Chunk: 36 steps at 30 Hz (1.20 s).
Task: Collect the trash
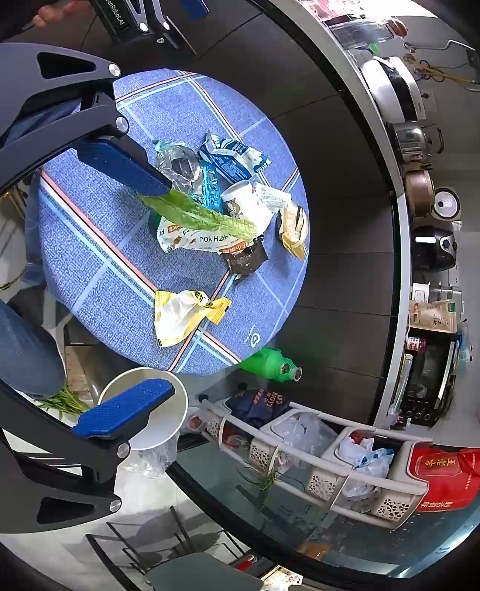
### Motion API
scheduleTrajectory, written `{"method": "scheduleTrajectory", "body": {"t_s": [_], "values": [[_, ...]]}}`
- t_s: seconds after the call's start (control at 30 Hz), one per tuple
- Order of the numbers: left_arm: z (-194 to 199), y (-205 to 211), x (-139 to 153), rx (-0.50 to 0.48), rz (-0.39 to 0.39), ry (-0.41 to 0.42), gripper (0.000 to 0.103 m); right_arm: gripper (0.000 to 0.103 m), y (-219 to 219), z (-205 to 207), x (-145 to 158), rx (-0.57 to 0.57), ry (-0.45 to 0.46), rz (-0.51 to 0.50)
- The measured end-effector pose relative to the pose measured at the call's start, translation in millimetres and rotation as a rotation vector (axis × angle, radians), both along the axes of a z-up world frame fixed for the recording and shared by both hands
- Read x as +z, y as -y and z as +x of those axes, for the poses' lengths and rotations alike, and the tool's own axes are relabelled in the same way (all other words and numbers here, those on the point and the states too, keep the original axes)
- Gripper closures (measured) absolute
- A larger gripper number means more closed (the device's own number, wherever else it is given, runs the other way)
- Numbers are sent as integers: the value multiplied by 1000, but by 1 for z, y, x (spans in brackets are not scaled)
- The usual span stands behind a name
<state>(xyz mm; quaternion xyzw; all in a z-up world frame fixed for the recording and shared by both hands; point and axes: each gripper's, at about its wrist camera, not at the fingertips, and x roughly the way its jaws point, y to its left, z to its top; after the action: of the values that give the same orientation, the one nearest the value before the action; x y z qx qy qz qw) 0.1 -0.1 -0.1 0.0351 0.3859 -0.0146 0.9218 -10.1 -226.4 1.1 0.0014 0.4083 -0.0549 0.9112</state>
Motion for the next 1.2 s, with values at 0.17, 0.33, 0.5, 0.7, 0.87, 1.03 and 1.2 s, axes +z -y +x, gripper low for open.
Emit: {"method": "scheduleTrajectory", "body": {"t_s": [0.17, 0.33, 0.5, 0.7, 0.87, 1.03, 1.2], "values": [[0, 0, 0, 1, 5, 5, 3, 8, 0, 0, 0, 1, 1, -3], [0, -1, 0, 2, 6, 7, 3, 8, 0, -1, 0, 1, 4, -5], [1, 1, 3, 3, 7, 11, 3, 8, -2, -1, 2, 1, 7, -6], [-1, -1, 6, 3, 9, 12, 3, 8, 1, -3, 8, 3, 12, -5], [-2, -1, 10, 3, 6, 15, 3, 8, -1, -4, 7, 2, 18, -7], [-3, -1, 10, 3, 7, 17, 3, 8, -2, -4, 6, 3, 19, -8], [-5, -3, 14, 5, 6, 18, 3, 8, -3, -5, 6, 5, 20, -8]]}}
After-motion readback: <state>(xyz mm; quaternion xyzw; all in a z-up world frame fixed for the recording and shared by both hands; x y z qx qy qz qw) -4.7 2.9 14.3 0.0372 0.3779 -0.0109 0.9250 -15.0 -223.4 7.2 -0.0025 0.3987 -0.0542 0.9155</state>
